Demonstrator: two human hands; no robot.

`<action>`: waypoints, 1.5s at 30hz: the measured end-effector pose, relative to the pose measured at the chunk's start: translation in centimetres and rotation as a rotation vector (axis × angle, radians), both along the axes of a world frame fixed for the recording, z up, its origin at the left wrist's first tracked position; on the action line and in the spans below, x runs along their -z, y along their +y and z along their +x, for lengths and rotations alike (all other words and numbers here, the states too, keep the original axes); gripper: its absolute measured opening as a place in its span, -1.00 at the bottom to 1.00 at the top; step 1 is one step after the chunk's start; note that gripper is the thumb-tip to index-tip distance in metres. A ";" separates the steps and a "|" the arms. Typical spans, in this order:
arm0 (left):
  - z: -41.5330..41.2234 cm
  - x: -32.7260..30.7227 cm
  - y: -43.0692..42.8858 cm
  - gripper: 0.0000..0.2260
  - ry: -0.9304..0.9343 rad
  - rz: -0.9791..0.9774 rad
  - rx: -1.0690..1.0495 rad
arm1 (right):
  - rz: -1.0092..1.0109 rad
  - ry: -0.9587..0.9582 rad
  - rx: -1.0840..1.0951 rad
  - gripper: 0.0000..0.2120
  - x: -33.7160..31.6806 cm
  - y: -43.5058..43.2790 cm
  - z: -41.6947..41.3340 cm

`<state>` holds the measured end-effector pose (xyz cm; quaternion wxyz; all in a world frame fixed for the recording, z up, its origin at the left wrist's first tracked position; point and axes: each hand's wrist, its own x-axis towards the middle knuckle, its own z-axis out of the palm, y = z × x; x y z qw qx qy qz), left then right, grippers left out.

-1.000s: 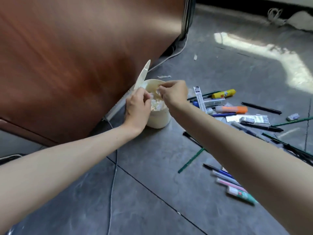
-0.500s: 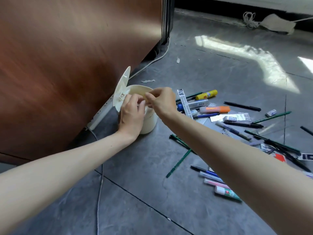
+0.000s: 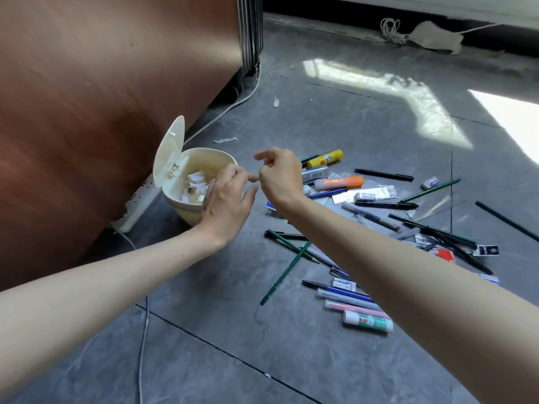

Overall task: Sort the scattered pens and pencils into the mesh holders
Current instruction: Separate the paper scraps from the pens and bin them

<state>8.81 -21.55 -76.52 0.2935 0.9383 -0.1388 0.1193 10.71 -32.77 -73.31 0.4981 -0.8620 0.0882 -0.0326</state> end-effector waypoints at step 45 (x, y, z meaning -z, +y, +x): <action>15.9 11.6 -4.1 -0.38 0.696 0.091 -0.909 | -0.860 0.525 -0.252 0.05 12.7 -9.4 17.1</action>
